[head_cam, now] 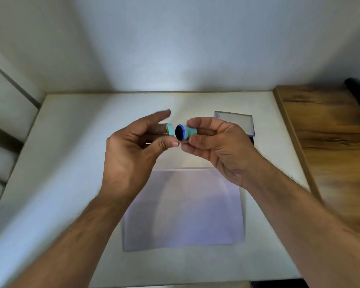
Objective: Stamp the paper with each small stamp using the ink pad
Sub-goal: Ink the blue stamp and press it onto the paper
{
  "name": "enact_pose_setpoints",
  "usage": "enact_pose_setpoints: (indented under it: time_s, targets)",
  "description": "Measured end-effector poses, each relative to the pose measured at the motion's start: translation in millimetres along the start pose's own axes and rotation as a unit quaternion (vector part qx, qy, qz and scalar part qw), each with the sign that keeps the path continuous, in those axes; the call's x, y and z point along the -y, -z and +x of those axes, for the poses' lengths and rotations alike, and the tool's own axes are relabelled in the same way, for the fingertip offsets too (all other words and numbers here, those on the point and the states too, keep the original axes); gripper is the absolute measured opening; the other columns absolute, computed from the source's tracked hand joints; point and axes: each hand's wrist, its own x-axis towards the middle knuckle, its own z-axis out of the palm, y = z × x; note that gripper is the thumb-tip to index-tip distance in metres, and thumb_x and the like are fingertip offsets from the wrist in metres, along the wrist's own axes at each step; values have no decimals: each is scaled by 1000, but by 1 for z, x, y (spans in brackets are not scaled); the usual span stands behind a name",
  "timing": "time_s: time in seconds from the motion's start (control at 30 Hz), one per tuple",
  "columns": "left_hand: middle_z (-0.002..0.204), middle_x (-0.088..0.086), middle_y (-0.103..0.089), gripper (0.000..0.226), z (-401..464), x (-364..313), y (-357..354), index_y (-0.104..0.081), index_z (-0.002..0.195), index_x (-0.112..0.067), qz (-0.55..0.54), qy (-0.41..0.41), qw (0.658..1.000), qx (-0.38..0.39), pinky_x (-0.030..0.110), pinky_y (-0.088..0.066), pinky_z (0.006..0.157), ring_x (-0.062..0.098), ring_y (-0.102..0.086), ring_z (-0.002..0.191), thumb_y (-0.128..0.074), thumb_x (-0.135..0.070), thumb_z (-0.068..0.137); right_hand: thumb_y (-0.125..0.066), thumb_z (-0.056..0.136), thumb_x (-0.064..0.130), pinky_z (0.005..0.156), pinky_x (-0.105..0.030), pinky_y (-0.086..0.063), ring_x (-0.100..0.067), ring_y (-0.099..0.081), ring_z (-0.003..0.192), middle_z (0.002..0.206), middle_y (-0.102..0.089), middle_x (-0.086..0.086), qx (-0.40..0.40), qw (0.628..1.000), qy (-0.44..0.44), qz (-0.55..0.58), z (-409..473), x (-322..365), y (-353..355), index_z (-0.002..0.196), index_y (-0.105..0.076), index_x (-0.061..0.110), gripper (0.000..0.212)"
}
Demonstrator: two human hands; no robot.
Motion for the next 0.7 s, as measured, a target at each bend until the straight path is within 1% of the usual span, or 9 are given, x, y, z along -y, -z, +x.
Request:
enact_pose_setpoints:
  time_s: [0.17, 0.3, 0.37, 0.43, 0.5, 0.57, 0.63, 0.67, 0.7]
  targets:
    - [95, 10, -75, 36, 2, 1, 3, -75, 103, -24, -44, -9, 999, -21, 51, -56, 88, 31, -72, 90, -79, -21, 67, -52, 82, -19, 66, -31, -61, -23, -73, 76, 84, -74, -12, 20, 994, -15, 106, -3, 3, -2, 90, -65, 3, 27]
    - [95, 3, -76, 31, 3, 0, 3, -75, 98, -28, -43, -5, 999, -30, 50, -57, 86, 28, -73, 89, -79, -18, 69, -56, 70, -12, 63, -29, -60, -21, -74, 75, 89, -74, -14, 42, 983, -19, 180, -7, 5, -3, 88, -63, 5, 26]
    - [96, 1, -76, 31, 3, 0, 2, -75, 98, -28, -40, -4, 999, -27, 49, -57, 86, 26, -74, 90, -79, -14, 71, -55, 69, -11, 61, -28, -60, -21, -74, 74, 89, -73, -13, 44, 981, -18, 190, -8, 6, -3, 88, -62, 6, 27]
    - [96, 0, -76, 31, 2, 0, 1, -74, 98, -28, -33, -2, 999, -21, 46, -58, 86, 23, -74, 89, -79, -18, 70, -55, 69, -10, 60, -27, -60, -20, -73, 72, 86, -74, -12, 42, 982, -17, 183, -9, 7, -2, 90, -63, 6, 27]
    - [96, -2, -76, 32, 1, 0, 0, -74, 99, -29, -24, 0, 1000, -15, 41, -58, 86, 20, -74, 90, -79, -21, 69, -56, 72, -8, 61, -27, -60, -21, -73, 70, 83, -74, -11, 37, 986, -17, 161, -8, 7, -2, 95, -64, 5, 27]
    - [95, -5, -76, 31, 0, 0, -2, -74, 99, -30, -11, 4, 1000, -11, 36, -58, 86, 17, -74, 89, -79, -21, 70, -57, 81, -8, 63, -28, -60, -22, -72, 69, 82, -73, -14, 5, 993, -5, 119, -7, 8, 0, 102, -65, 4, 25]
    - [95, -5, -76, 31, -2, 2, -5, -74, 99, -32, 0, 13, 1000, -5, 33, -58, 87, 14, -74, 88, -79, -19, 72, -62, 86, -3, 66, -31, -61, -24, -72, 70, 84, -73, -17, -83, 996, 27, 28, -5, 10, 6, 101, -68, 3, 17]
    - [95, -5, -76, 31, -3, 3, -7, -74, 99, -33, 9, 19, 1000, -1, 32, -58, 87, 12, -74, 87, -80, -18, 73, -67, 85, 2, 67, -33, -61, -24, -72, 71, 86, -74, -17, -140, 988, 52, -49, -4, 11, 12, 100, -70, 4, 15]
    - [95, -6, -76, 31, -4, 4, -9, -74, 100, -34, 20, 25, 999, 2, 30, -57, 87, 8, -74, 87, -80, -17, 75, -70, 84, 7, 68, -33, -62, -22, -73, 71, 87, -74, -14, -197, 966, 81, -147, -3, 11, 20, 99, -72, 7, 15]
